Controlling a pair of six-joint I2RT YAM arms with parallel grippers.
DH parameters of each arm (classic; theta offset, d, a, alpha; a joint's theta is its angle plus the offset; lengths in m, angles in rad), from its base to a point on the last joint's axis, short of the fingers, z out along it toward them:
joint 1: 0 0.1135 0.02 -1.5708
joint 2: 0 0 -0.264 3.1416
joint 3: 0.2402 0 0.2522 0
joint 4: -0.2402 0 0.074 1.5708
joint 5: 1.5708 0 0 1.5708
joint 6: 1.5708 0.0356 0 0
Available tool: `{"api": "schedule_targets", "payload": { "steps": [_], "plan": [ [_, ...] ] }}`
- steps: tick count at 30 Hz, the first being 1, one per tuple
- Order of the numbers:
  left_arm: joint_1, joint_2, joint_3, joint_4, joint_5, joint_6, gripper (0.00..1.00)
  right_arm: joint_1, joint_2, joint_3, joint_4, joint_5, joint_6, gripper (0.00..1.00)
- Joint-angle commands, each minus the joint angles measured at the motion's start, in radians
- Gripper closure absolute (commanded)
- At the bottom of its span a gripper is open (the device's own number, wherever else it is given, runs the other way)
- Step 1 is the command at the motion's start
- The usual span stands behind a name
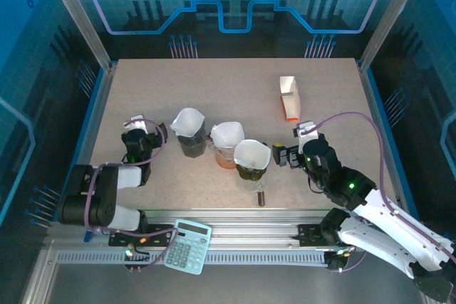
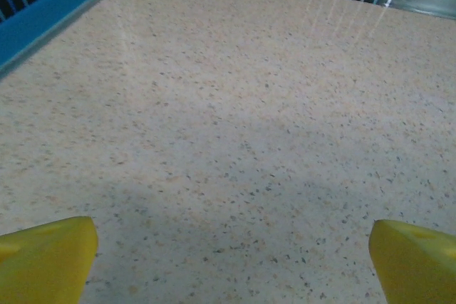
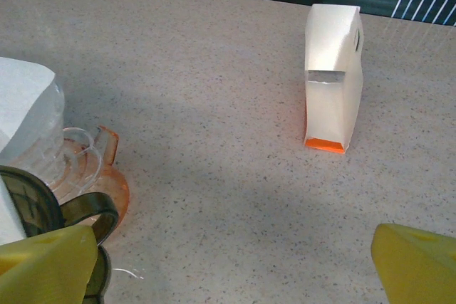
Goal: Place the coffee filter in the dripper
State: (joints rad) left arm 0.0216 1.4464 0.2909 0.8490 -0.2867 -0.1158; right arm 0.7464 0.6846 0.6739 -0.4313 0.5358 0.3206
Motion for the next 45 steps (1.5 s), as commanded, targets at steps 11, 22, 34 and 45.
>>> {"api": "schedule_targets", "payload": {
  "steps": [11, 22, 34, 45],
  "plan": [
    [-0.032, 0.106, 0.062, 0.132, 0.058, 0.073, 0.01, -0.047, 0.095, -0.01, 0.104, 0.101, 0.043, 0.0],
    [-0.043, 0.107, 0.064, 0.127, 0.027, 0.076, 0.01, -0.328, 0.212, -0.118, 0.412, -0.054, -0.061, 0.0],
    [-0.043, 0.106, 0.062, 0.13, 0.028, 0.077, 0.01, -0.52, 0.535, -0.268, 0.977, -0.062, -0.294, 0.0],
    [-0.043, 0.106, 0.064, 0.128, 0.028, 0.075, 0.01, -0.631, 0.793, -0.279, 1.262, -0.253, -0.309, 0.0]
  ]
}}
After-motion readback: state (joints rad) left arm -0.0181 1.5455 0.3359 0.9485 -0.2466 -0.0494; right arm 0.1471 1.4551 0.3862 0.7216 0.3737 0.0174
